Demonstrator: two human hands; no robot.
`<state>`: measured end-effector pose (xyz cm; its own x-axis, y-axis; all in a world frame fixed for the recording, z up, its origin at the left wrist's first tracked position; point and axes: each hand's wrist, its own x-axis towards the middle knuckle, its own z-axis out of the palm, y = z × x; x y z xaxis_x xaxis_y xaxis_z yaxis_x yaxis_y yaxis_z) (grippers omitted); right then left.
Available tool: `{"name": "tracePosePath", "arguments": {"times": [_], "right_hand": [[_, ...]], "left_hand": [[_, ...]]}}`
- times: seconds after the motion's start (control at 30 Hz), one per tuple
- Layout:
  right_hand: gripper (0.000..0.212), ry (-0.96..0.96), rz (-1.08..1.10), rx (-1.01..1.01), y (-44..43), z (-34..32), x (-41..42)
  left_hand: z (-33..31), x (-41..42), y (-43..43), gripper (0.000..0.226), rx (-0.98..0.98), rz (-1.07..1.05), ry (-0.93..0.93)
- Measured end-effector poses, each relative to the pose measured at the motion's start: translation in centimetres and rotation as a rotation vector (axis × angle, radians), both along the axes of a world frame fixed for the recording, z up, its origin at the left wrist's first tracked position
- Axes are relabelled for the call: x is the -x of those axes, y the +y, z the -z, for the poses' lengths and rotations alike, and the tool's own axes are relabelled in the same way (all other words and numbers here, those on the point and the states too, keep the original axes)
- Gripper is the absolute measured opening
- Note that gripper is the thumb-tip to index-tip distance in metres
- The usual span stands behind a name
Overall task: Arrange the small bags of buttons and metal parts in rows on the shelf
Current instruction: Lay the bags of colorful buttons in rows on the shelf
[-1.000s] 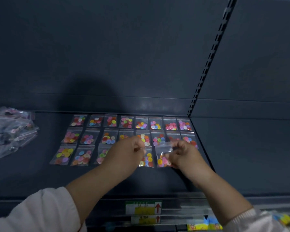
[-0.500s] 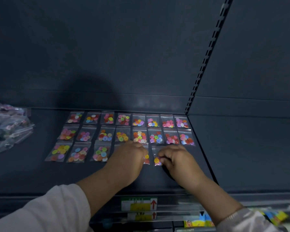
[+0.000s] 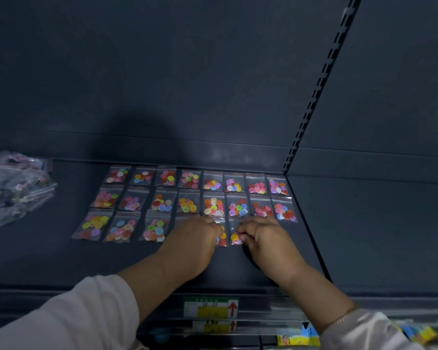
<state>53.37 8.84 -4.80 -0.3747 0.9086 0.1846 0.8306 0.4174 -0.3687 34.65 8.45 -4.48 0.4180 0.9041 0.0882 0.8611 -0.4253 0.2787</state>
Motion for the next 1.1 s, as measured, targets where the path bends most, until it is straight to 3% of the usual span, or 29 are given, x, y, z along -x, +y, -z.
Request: {"name": "tracePosePath", "arguments": {"times": [0.4,0.57,1.1], "right_hand": [[0.023,0.014,-0.017,-0.078,0.3,-3.0,2.8],[0.027,-0.041,-0.090,-0.104,1.1,-4.4,6.3],[0.052,-0.125,-0.369,-0.101,2.6,-6.2,29.6]], "left_hand": [[-1.4,2.9,0.3,0.025,-0.207,-0.042,-0.103],[-3.3,7.4,-0.4,0.024,-0.245,-0.160,-0.088],[-5.8,29.1,-3.9,0.035,-0.224,-0.519,-0.040]]}}
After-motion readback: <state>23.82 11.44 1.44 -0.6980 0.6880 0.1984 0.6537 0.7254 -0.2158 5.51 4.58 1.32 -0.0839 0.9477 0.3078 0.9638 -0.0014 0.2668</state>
